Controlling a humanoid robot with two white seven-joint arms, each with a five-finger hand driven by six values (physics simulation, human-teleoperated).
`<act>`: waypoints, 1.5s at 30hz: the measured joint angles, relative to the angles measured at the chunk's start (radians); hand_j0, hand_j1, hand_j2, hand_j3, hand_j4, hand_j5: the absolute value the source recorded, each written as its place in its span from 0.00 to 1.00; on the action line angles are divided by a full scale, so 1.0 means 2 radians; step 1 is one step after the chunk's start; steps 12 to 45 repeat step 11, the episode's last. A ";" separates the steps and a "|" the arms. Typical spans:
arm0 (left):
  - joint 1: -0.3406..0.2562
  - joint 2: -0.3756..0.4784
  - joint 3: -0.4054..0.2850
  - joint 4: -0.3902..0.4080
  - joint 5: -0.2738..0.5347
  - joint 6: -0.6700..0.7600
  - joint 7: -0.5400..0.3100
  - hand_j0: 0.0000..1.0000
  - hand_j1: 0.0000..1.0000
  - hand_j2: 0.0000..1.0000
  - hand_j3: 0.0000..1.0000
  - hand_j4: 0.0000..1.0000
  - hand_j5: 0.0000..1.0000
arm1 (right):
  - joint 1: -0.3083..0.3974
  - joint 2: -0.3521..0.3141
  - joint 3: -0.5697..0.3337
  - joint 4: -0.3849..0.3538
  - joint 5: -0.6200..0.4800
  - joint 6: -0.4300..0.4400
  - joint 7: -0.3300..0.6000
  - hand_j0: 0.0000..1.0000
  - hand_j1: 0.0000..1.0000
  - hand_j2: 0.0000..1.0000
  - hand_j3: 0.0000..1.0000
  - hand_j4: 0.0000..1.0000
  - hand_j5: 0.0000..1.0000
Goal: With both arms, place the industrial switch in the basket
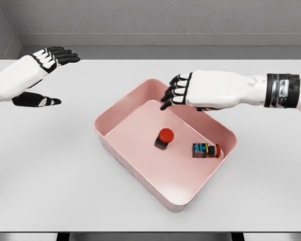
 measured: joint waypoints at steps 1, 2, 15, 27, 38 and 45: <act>0.000 0.000 0.000 0.003 -0.001 0.000 0.000 1.00 1.00 1.00 1.00 1.00 1.00 | 0.003 -0.007 -0.001 0.001 0.000 0.000 -0.001 1.00 1.00 1.00 1.00 1.00 1.00; 0.000 0.000 0.000 0.005 -0.001 0.000 -0.001 1.00 1.00 1.00 1.00 1.00 1.00 | 0.011 -0.021 -0.004 0.002 0.000 0.000 -0.002 1.00 1.00 1.00 1.00 1.00 1.00; 0.003 0.000 0.001 0.019 -0.001 0.000 -0.001 1.00 1.00 1.00 1.00 1.00 1.00 | 0.022 -0.101 -0.027 0.052 -0.010 0.000 -0.007 1.00 1.00 1.00 1.00 1.00 1.00; 0.003 0.000 0.001 0.019 -0.001 0.000 -0.001 1.00 1.00 1.00 1.00 1.00 1.00 | 0.022 -0.101 -0.027 0.052 -0.010 0.000 -0.007 1.00 1.00 1.00 1.00 1.00 1.00; 0.003 0.000 0.001 0.019 -0.001 0.000 -0.001 1.00 1.00 1.00 1.00 1.00 1.00 | 0.022 -0.101 -0.027 0.052 -0.010 0.000 -0.007 1.00 1.00 1.00 1.00 1.00 1.00; 0.003 0.000 0.001 0.019 -0.001 0.000 -0.001 1.00 1.00 1.00 1.00 1.00 1.00 | 0.022 -0.101 -0.027 0.052 -0.010 0.000 -0.007 1.00 1.00 1.00 1.00 1.00 1.00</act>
